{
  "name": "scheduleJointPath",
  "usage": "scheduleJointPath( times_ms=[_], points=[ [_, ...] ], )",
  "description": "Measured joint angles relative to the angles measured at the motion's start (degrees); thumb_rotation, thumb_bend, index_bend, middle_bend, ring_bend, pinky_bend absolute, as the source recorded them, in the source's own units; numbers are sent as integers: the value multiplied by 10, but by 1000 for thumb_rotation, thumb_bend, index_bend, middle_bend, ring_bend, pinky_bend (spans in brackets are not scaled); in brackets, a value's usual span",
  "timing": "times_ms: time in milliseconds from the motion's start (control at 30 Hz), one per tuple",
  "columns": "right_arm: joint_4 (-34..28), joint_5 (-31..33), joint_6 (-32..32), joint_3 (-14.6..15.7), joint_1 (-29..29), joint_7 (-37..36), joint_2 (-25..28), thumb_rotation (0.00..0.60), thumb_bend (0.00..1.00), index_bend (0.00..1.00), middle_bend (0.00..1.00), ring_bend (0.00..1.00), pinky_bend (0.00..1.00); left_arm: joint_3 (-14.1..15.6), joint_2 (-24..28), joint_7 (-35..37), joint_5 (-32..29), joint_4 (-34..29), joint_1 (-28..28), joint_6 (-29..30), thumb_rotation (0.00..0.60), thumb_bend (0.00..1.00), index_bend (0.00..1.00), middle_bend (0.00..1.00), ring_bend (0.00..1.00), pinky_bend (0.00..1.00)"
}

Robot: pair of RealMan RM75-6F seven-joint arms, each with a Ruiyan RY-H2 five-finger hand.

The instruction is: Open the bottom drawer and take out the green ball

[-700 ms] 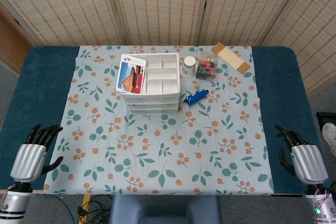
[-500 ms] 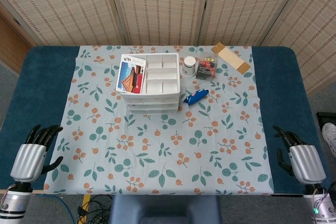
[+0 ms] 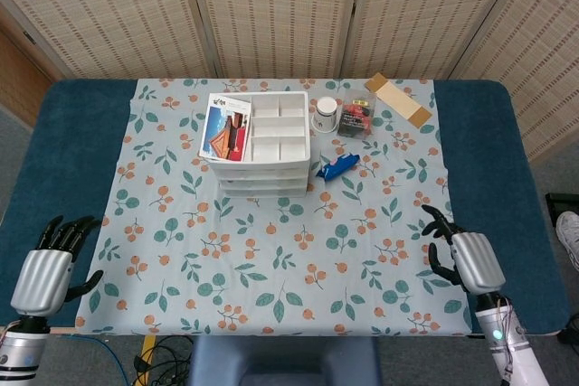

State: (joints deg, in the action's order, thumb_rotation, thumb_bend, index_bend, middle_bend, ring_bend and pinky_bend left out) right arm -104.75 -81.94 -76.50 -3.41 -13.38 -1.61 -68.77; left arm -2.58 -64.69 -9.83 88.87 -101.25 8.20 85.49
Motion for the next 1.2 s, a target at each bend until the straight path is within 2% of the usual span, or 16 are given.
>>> scheduleJointPath(
  times_ms=[133,267,433,633,933,1200],
  points=[
    [-8,49,82,-21,-41,-24,-24,600,663,1,651,765,932,1,3,5,-2,3,-4,3,600,203,173,176,176,87],
    [-9,108,168,-43,-86,-48,-50,600,663,0,736,852,983,2,7,10,-4,5,-8,7,600,203,173,176,176,87],
    [9,194,271,-75,-155,-76,-99,600,680,0,774,894,1000,2,12,15,-4,8,-11,11,600,203,173,176,176,87],
    [59,279,352,-116,-230,-105,-168,600,699,0,785,911,1000,2,17,19,-9,11,-15,12,600,203,173,176,176,87],
    [145,348,389,-157,-305,-120,-253,600,709,0,784,913,1000,0,22,24,-14,14,-19,15,600,204,173,176,176,87],
    [213,372,402,-180,-346,-128,-308,600,713,0,784,914,1000,-2,26,27,-18,16,-21,15,600,203,173,176,176,87]
  ],
)
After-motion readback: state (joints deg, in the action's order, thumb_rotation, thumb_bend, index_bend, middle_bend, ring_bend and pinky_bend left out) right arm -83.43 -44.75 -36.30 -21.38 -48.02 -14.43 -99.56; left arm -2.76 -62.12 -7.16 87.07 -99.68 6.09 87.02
